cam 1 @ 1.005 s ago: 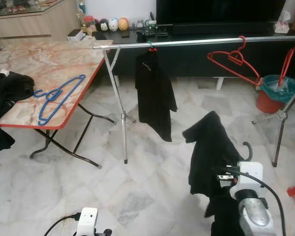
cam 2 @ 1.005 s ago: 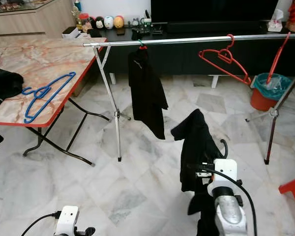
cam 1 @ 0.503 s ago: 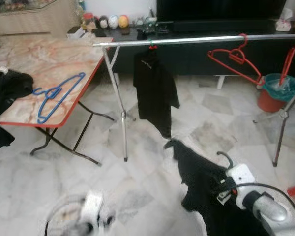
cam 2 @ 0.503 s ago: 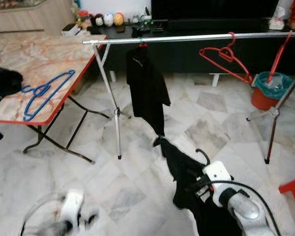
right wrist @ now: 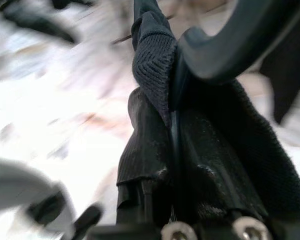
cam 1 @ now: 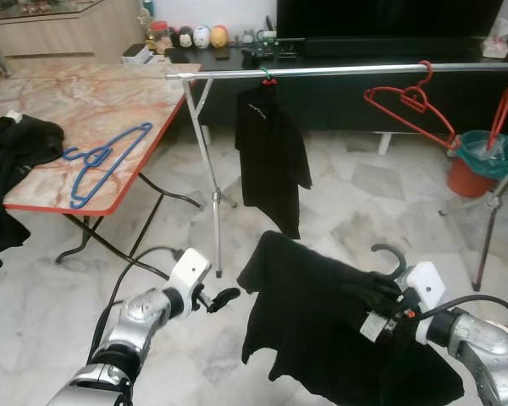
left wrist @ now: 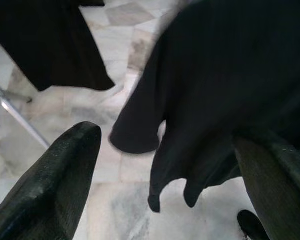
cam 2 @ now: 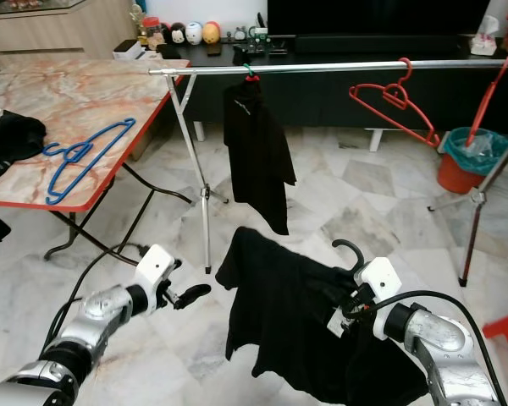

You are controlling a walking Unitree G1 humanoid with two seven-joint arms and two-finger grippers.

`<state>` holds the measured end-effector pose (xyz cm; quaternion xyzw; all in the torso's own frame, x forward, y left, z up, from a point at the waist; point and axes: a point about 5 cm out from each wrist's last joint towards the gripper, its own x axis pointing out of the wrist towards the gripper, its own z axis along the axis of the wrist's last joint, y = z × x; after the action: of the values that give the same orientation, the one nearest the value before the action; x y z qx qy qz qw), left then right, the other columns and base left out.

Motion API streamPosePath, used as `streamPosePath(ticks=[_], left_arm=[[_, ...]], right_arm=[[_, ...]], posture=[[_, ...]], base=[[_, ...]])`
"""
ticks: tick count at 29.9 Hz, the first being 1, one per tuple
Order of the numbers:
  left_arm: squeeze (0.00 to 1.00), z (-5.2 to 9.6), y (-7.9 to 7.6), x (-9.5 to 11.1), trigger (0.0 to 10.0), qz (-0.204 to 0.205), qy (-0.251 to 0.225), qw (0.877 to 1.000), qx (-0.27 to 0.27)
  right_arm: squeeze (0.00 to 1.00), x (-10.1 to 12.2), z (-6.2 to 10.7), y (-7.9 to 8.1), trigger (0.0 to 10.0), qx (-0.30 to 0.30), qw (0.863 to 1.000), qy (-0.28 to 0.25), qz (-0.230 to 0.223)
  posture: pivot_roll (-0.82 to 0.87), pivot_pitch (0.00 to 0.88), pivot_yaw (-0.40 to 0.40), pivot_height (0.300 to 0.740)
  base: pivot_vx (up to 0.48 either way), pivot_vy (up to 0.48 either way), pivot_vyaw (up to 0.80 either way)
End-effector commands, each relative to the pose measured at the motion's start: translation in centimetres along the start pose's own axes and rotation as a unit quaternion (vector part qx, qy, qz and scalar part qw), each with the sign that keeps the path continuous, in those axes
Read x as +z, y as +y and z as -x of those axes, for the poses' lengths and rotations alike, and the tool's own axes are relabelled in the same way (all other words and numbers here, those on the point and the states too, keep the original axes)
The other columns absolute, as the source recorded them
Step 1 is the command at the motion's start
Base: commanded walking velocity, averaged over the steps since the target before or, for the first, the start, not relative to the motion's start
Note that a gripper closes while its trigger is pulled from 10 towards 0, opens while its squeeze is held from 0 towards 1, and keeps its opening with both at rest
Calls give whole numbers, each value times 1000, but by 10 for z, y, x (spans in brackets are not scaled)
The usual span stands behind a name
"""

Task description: Hang hanger

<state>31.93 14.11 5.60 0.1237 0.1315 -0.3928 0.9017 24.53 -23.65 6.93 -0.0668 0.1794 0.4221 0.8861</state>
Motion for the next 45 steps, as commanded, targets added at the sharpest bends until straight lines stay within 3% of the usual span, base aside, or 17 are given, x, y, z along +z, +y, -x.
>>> streamPosePath(ticks=[1, 6, 15, 21, 26, 35, 45], left_arm=[[0, -1, 1, 4, 10000, 1, -4, 1000, -9], [0, -6, -5, 15, 10000, -8, -23, 999, -33], [0, -5, -9, 36, 10000, -36, -52, 995, -74], [0, 8, -30, 51, 10000, -16, -48, 974, -219], [0, 8, -39, 57, 10000, -23, -39, 962, -269], [0, -1, -42, 65, 10000, -25, -39, 972, -232], [0, -5, -48, 67, 10000, -39, -26, 968, -246]], right_arm=[[0, 2, -4, 5, 10000, 29, 999, 4, 16], [0, 1, -4, 14, 10000, 100, 995, 13, 8], [0, 3, 1, 6, 10000, 125, 991, 34, 14], [0, 4, -1, 5, 10000, 152, 987, 43, 14], [0, 6, -8, 7, 10000, 167, 985, 40, 20], [0, 15, -15, 11, 10000, 189, 981, 29, 37], [0, 26, -24, 11, 10000, 193, 979, 16, 60]], posture=[[-54, 0, 57, 740], [-52, 0, 46, 740], [-48, 0, 41, 740], [-37, 0, 33, 740], [-34, 0, 28, 740], [-35, 0, 24, 740], [-31, 0, 29, 740]], base=[[0, 0, 0], [0, 0, 0], [0, 0, 0], [0, 0, 0], [0, 0, 0], [0, 0, 0], [0, 0, 0]])
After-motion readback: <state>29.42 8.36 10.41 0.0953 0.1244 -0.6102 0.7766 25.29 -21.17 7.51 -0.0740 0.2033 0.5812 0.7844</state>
